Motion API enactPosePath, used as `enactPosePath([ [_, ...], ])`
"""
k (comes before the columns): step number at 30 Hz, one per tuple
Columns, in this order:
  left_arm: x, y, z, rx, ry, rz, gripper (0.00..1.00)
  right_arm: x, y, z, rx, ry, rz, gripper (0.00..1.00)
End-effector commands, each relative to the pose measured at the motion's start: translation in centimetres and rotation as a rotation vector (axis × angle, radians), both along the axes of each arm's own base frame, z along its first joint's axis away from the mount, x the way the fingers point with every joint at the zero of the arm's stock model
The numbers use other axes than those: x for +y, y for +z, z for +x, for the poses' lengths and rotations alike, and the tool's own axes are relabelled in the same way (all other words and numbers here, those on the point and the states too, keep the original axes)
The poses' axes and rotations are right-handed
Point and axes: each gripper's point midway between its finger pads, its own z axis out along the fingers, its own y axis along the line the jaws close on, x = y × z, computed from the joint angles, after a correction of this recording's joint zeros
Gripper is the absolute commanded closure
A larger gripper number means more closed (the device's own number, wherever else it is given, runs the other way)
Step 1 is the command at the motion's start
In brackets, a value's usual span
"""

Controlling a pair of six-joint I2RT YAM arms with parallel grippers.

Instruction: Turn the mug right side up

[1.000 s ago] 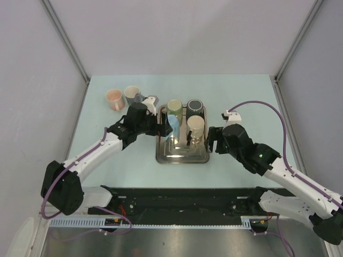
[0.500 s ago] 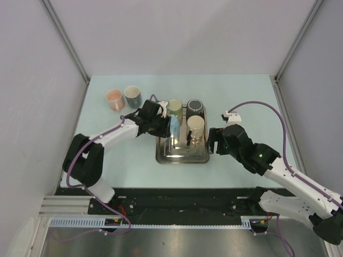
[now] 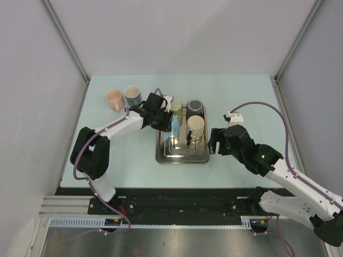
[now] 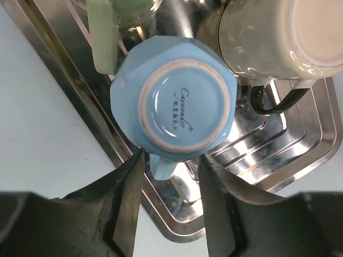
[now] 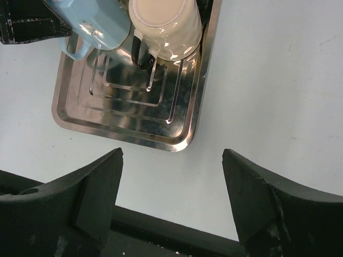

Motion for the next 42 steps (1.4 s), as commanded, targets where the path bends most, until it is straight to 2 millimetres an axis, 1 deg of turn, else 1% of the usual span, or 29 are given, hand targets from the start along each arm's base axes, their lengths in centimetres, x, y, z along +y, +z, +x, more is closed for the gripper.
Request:
enactPosePath([
  [1,0.3,-0.1,0.1,-0.011,-0.044,0.026,0.52,-0.9,0.1,0.2,-0.018,-0.018,-0.027,0.20],
  [8,0.7,-1.0,-0.2,-0.006,-0.041,0.041,0.53,-0.7,0.1,0.2,-0.015,-0.016,-0.020,0.20],
  [15,0.7,-1.5,0.3,-0.011,-0.035,0.050,0.54,-0.8,-0.1,0.2,-0.012,-0.020,-0.026,0.21],
  [20,0.7,-2.2,0.2,0.002,-0.035,0.058,0.55,-1.0,-0.4,0.2,-0.007,-0.024,-0.034,0.20],
  [31,0.7,-2.9,0.1,-0.005,-0.039,0.097,0.56,-1.1,-0.6,0.2,-0.006,-0.025,-0.036,0.21],
  [38,0.6,-2.9,-0.1,-0.004,-0.044,0.095,0.60,-1.2,-0.6,0.1,-0.006,-0.025,-0.034,0.21],
  [42,0.6,-3.0,-0.2,0.000,-0.050,0.093,0.68,-1.2,-0.6,0.2,-0.007,-0.028,-0.033,0.21],
])
